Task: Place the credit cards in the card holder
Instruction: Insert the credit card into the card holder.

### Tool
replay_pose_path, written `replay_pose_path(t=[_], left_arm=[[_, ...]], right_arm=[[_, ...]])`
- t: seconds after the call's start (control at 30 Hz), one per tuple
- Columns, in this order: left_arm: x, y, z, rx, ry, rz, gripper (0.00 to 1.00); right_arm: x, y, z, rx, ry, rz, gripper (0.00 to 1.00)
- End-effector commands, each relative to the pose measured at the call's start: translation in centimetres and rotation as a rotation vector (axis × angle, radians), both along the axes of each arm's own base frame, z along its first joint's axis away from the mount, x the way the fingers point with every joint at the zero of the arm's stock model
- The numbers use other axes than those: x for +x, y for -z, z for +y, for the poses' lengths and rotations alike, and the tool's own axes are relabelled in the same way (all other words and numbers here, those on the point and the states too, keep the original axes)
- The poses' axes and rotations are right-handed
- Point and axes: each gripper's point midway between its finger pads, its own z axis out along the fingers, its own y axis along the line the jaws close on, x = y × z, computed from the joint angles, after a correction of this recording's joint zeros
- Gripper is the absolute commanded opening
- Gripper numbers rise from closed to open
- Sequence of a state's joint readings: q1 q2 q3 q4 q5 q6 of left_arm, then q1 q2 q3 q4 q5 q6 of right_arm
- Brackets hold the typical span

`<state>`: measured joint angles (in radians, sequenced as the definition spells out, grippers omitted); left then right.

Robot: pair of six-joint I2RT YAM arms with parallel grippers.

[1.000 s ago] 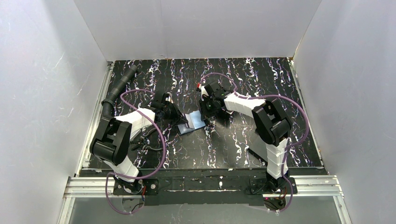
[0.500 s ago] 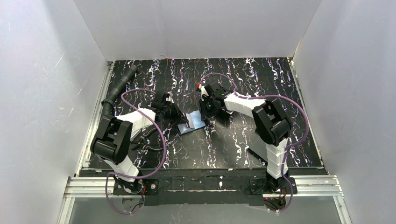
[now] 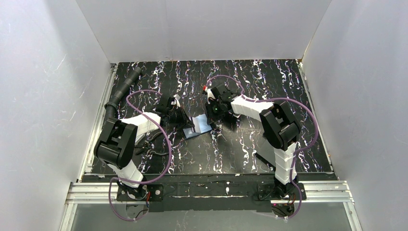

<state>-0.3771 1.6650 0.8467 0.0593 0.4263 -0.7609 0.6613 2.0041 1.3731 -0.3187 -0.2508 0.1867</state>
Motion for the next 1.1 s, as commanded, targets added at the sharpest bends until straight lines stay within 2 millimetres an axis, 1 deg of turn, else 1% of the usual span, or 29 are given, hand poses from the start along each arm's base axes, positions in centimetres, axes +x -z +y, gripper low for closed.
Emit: replay_pose_path(t=[0.0, 0.17, 0.33, 0.57, 0.87, 1.07], left_arm=[[-0.6, 0.8, 0.5, 0.038, 0.031, -0.015, 0.0], [-0.7, 1.0, 0.2, 0.009, 0.003, 0.019, 0.0], [-0.3, 1.2, 0.4, 0.015, -0.02, 0.008, 0.0], [-0.2, 1.1, -0.6, -0.063, -0.055, 0.049, 0.0], [-0.8, 1.4, -0.9, -0.097, -0.083, 0.1, 0.0], [-0.9, 1.8, -0.9, -0.1, -0.103, 0.121, 0.0]], right_arm=[[0.5, 0.1, 0.4, 0.005, -0.013, -0.002, 0.01], [0.4, 0.1, 0.4, 0.005, -0.013, -0.003, 0.01], [0.4, 0.1, 0.4, 0.007, -0.015, 0.0, 0.01], [0.3, -0.1, 0.5, 0.012, -0.014, 0.001, 0.01], [0.3, -0.2, 0.5, 0.016, -0.017, 0.002, 0.01], [0.3, -0.3, 0.6, 0.019, -0.015, 0.001, 0.01]])
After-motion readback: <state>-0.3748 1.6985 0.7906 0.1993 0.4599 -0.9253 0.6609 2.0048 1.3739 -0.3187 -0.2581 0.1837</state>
